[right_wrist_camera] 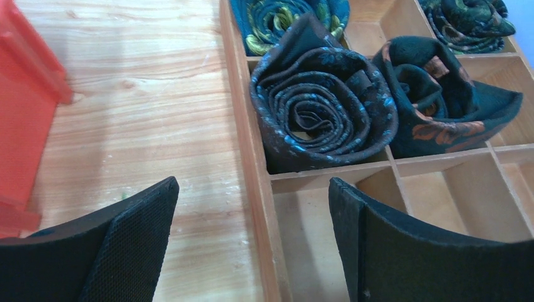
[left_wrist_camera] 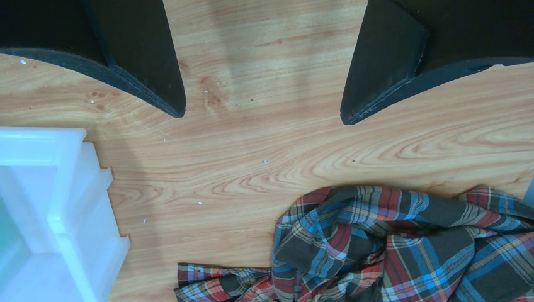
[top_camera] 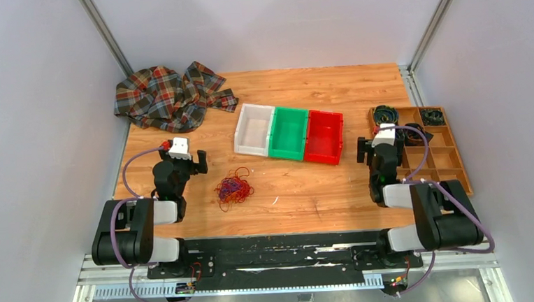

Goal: Untangle the cables

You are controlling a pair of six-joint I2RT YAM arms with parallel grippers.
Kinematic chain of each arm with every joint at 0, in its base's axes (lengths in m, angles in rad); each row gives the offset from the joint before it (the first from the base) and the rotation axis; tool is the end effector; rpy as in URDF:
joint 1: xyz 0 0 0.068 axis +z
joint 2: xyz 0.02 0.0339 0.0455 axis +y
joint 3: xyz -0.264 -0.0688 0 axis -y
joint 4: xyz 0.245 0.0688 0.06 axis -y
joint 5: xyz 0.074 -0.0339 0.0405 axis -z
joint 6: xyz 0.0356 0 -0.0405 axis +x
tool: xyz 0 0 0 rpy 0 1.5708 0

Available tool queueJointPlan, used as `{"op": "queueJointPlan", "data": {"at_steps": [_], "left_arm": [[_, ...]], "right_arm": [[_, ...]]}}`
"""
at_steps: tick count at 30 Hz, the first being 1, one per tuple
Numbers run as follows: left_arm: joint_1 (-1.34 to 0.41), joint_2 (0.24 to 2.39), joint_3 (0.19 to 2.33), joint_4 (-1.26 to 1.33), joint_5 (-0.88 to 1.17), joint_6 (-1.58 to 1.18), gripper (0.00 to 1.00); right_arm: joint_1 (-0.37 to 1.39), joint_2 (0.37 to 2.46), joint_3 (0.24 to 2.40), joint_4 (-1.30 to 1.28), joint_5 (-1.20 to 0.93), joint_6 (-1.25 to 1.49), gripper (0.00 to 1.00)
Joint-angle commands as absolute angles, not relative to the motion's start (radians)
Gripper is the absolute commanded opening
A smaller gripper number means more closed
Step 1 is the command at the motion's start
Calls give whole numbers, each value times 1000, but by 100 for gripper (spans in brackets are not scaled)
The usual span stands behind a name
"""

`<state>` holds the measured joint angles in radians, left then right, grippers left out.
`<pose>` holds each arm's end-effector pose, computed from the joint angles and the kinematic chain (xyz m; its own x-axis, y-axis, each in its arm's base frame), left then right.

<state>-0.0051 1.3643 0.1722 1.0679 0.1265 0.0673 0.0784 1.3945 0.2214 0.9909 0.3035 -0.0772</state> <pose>0.2206 -0.0056 0.1529 -0.1148 0.0673 -0.9911 0.1383 0.9891 0.0511 0.2302 0.0074 0.1512 -0.1969 -0.0893 -0.9763 0.2037 0.9704 -0.1298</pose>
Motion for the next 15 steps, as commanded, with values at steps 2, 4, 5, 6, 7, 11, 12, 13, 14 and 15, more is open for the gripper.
{"op": "queueJointPlan", "data": {"at_steps": [2, 4, 5, 6, 7, 11, 12, 13, 14, 15], "left_arm": [[6, 1315, 204, 1028, 66, 33, 98], [14, 1250, 254, 855, 64, 29, 98], [14, 1214, 299, 734, 81, 54, 98], [14, 1189, 348, 615, 119, 94, 98], [14, 1169, 392, 502, 149, 128, 98], [14, 1098, 562, 100, 232, 220, 98], [14, 1091, 604, 9, 257, 235, 98], [14, 1083, 643, -81, 287, 253, 98], [14, 1080, 682, -176, 330, 286, 98], [14, 1083, 721, -268, 379, 328, 98]], "right_arm": [[81, 1233, 429, 539, 411, -27, 88], [81, 1174, 500, 381, 437, 71, 88], [81, 1142, 521, 332, 438, 103, 88], [81, 1104, 533, 300, 432, 135, 88], [80, 1066, 541, 278, 404, 172, 88], [77, 930, 550, 288, 237, 252, 88], [76, 906, 553, 275, 229, 318, 88], [70, 888, 556, 243, 250, 437, 88], [56, 876, 565, 186, 250, 556, 88], [41, 873, 571, 155, 187, 624, 87]]}}
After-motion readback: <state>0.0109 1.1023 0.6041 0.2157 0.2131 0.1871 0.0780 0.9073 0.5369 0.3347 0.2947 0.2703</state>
